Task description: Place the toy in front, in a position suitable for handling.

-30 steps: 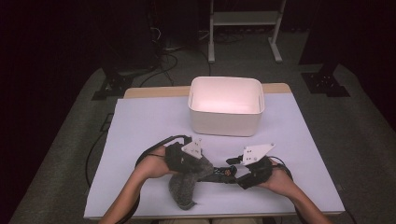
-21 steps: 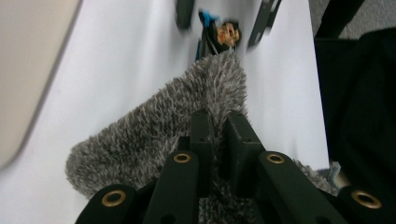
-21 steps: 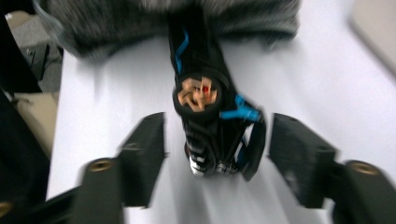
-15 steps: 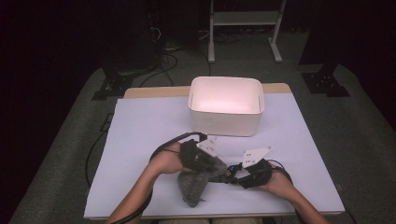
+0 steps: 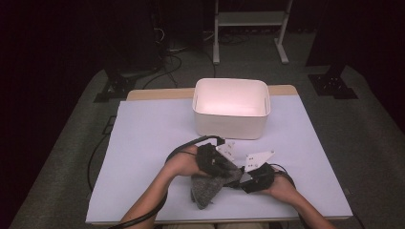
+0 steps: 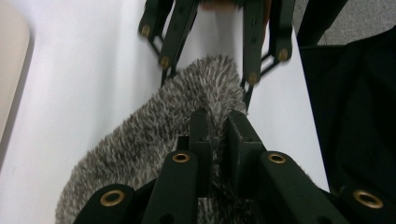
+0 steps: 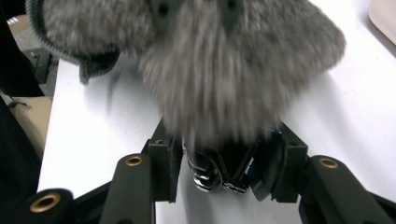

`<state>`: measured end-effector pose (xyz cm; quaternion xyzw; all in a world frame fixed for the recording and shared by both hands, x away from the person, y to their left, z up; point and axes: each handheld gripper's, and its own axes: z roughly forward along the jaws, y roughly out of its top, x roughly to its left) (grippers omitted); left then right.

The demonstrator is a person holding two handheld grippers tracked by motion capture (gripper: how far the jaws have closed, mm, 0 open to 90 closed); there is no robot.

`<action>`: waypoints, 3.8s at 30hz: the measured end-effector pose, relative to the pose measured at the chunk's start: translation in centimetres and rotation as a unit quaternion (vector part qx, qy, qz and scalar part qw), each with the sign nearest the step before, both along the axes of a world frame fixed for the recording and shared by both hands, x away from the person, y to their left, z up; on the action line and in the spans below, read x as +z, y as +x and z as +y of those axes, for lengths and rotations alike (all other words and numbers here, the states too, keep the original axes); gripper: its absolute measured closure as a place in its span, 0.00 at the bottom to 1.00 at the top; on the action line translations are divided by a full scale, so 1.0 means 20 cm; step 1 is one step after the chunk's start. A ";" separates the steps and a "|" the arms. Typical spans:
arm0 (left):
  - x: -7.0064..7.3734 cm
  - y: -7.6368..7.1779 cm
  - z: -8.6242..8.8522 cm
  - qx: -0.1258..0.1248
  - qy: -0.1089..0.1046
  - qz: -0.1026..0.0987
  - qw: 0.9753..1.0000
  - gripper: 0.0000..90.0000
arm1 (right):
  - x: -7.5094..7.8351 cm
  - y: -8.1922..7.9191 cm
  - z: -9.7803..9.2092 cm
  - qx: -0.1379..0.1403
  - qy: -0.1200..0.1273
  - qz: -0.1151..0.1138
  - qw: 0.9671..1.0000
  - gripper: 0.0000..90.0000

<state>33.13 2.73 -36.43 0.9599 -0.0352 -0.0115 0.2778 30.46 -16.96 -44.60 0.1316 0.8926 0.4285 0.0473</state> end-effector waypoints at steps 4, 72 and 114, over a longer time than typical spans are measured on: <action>0.01 0.00 0.12 0.021 0.008 -0.005 1.000 0.91 | 0.00 0.00 0.00 0.003 -0.004 -0.003 1.000 0.59; -0.14 -0.02 0.58 0.107 -0.054 0.036 0.992 0.87 | 0.06 0.02 0.06 0.007 -0.018 0.002 1.000 0.49; -0.27 -0.02 0.56 0.125 -0.088 0.065 0.986 0.88 | 0.17 0.06 0.33 0.064 -0.167 -0.025 0.983 0.62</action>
